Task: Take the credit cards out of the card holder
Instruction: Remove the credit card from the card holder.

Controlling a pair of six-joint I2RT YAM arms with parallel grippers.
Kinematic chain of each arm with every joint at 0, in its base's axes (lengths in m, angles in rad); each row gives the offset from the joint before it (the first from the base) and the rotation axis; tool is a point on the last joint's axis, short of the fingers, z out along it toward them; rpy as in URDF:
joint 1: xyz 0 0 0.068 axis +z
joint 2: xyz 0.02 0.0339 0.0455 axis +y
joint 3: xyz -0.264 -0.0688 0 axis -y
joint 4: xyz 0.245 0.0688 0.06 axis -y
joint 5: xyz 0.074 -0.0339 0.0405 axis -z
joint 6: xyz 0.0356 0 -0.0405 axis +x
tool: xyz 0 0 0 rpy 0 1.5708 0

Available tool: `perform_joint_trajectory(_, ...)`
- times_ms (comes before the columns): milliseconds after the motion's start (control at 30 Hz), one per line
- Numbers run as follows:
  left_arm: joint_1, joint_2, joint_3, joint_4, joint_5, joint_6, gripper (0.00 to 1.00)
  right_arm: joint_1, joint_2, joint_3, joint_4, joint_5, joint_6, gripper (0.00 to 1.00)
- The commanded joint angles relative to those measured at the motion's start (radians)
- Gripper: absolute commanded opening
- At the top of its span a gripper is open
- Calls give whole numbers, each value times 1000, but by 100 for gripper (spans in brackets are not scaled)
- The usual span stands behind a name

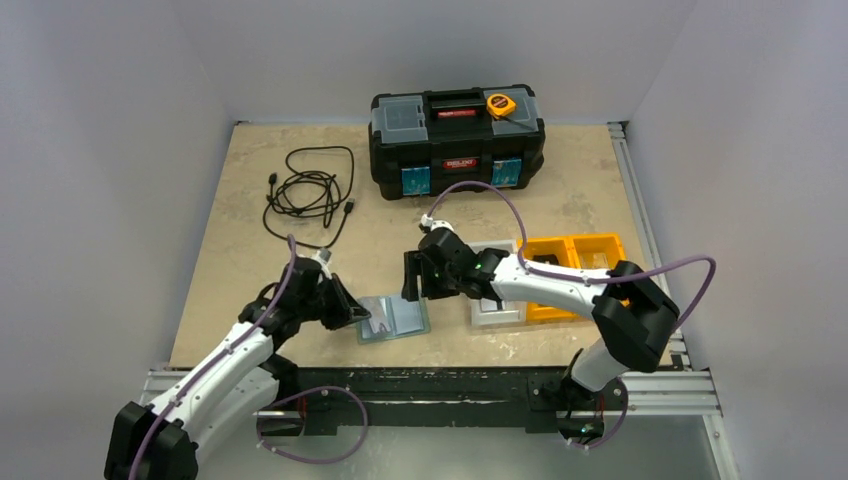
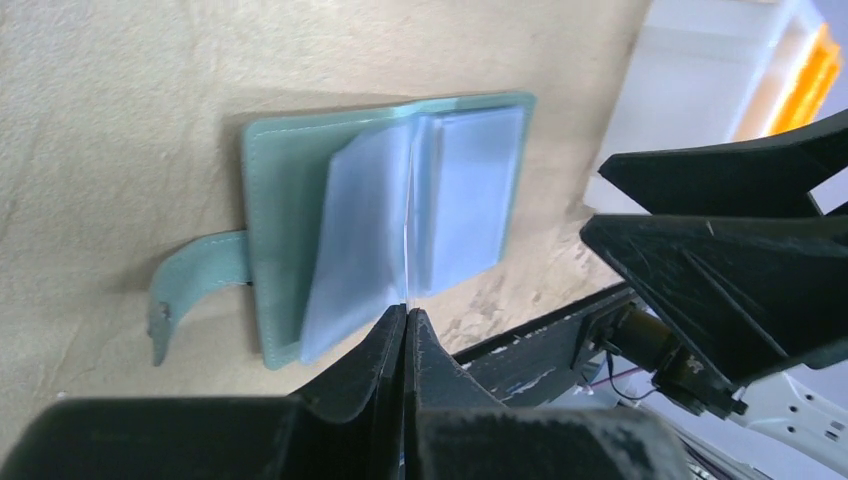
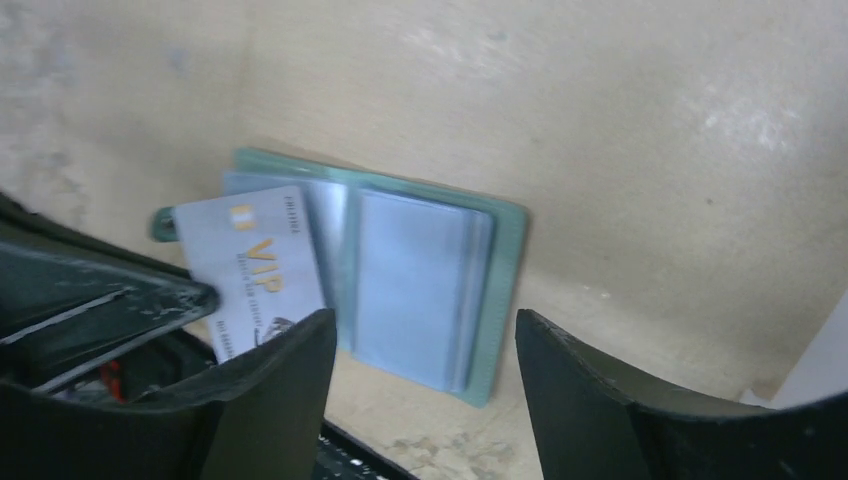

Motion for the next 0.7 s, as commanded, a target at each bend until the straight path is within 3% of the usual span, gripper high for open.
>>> perform_joint_trajectory(0, 6, -50, 96, -20, 31, 24, 0, -15, -85, 21, 123, -115, -34, 68)
perform_joint_trajectory(133, 14, -88, 156, -23, 50, 9, 0, -65, -136, -83, 318, -265, 7, 73)
perform_joint_trajectory(400, 91, -92, 194, 150, 227, -89, 0, -184, -215, -238, 710, -524, 163, 79)
perform_joint_trajectory(667, 123, -33, 167, 365, 347, -202, 0, -235, -178, -332, 1067, -675, 379, 75)
